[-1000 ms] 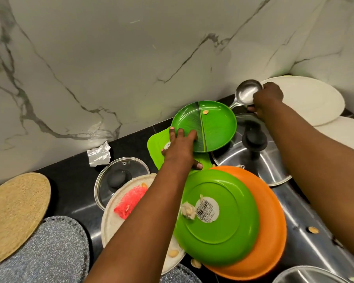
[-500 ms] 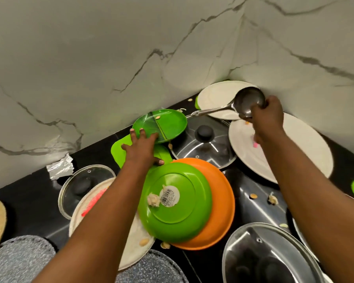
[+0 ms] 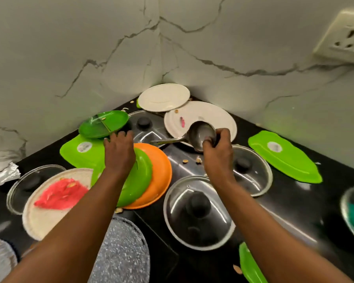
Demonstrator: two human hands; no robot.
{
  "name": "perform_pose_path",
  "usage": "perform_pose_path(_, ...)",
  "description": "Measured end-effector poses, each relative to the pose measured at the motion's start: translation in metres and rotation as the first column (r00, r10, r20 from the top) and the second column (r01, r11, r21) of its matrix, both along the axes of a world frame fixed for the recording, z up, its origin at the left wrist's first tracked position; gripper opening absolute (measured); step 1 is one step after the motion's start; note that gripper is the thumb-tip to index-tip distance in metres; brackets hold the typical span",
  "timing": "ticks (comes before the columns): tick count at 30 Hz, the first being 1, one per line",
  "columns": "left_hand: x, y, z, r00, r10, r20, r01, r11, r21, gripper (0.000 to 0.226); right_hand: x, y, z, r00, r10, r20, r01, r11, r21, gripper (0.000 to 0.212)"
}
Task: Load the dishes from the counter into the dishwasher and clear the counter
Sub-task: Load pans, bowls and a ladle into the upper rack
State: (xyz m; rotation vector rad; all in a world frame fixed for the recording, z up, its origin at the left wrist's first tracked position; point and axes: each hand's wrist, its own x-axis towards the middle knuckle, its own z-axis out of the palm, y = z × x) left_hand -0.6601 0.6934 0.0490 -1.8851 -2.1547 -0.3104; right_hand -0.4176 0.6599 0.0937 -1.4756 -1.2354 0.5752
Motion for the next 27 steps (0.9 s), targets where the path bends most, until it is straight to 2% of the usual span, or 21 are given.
perform_pose_path(7,0.08,-0.103,0.007,0.999,-0.044,0.005,0.044,0.999,0.004,0.033,0.071,-0.115,0.002,0.998,-0.054,0.025,0.051,0.995,0.091,0.015)
perform_pose_path(11,0.127,-0.178,0.006,0.997,-0.078,-0.01,0.078,0.997,0.009,0.027,0.115,-0.196,0.001,0.994,-0.1,0.037,0.096,0.99,0.105,0.018)
perform_pose_path(14,0.156,-0.226,-0.003,0.99,-0.135,0.027,0.133,0.989,0.057,0.03,0.139,-0.246,-0.005,0.975,-0.214,0.06,0.2,0.963,0.181,0.018)
perform_pose_path(17,0.18,-0.269,-0.007,0.979,-0.193,0.063,0.19,0.981,0.042,0.041,0.152,-0.288,-0.008,0.944,-0.328,0.03,0.314,0.925,0.213,0.017)
perform_pose_path(24,0.218,-0.341,-0.013,0.932,-0.36,0.041,0.36,0.933,0.003,0.043,0.192,-0.399,-0.02,0.907,-0.414,0.077,0.386,0.891,0.239,0.02)
perform_pose_path(27,0.236,-0.389,-0.018,0.906,-0.415,0.079,0.417,0.909,-0.004,0.044,0.202,-0.46,-0.025,0.889,-0.457,0.029,0.436,0.863,0.258,0.018)
